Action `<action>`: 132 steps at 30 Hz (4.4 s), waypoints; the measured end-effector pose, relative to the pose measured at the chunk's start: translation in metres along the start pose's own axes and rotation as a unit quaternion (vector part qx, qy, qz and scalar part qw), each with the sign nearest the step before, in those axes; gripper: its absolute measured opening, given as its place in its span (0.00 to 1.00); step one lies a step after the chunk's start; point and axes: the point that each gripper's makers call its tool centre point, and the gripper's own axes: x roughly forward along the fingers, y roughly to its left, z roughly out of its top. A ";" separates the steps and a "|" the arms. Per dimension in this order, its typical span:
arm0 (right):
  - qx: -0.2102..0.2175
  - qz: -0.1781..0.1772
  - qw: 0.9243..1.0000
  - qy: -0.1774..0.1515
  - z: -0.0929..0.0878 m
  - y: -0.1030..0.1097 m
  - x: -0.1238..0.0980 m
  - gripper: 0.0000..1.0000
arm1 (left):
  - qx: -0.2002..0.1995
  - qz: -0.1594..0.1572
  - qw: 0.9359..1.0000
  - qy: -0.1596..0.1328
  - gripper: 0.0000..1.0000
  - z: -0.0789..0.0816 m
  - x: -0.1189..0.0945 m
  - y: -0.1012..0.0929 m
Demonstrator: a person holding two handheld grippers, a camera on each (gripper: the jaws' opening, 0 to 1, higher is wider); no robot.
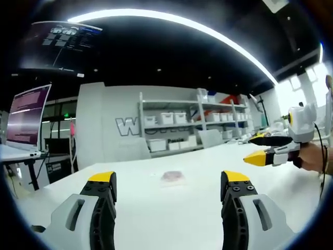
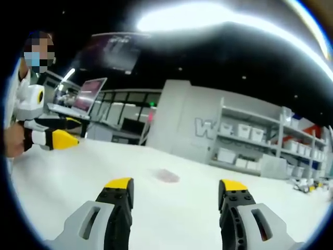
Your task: Open the resealable bag by pulling the two sides of the seal apart until the entire bag opening is separated and visibly accessible.
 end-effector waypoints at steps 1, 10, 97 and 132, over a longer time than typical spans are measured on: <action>0.000 0.000 1.000 0.001 0.000 0.000 0.000 0.66 | 0.000 -0.001 1.000 0.000 0.82 0.000 0.000 0.000; -0.001 0.001 1.000 0.009 -0.002 -0.001 0.004 0.66 | -0.001 -0.004 1.000 0.000 0.82 0.000 -0.001 -0.001; 0.011 0.024 0.998 0.050 -0.008 0.003 0.071 0.56 | 0.000 0.011 1.000 0.000 0.81 0.003 -0.002 0.004; 0.003 0.039 0.996 0.081 -0.028 0.009 0.101 0.54 | -0.001 0.019 1.000 0.007 0.81 -0.004 0.000 0.012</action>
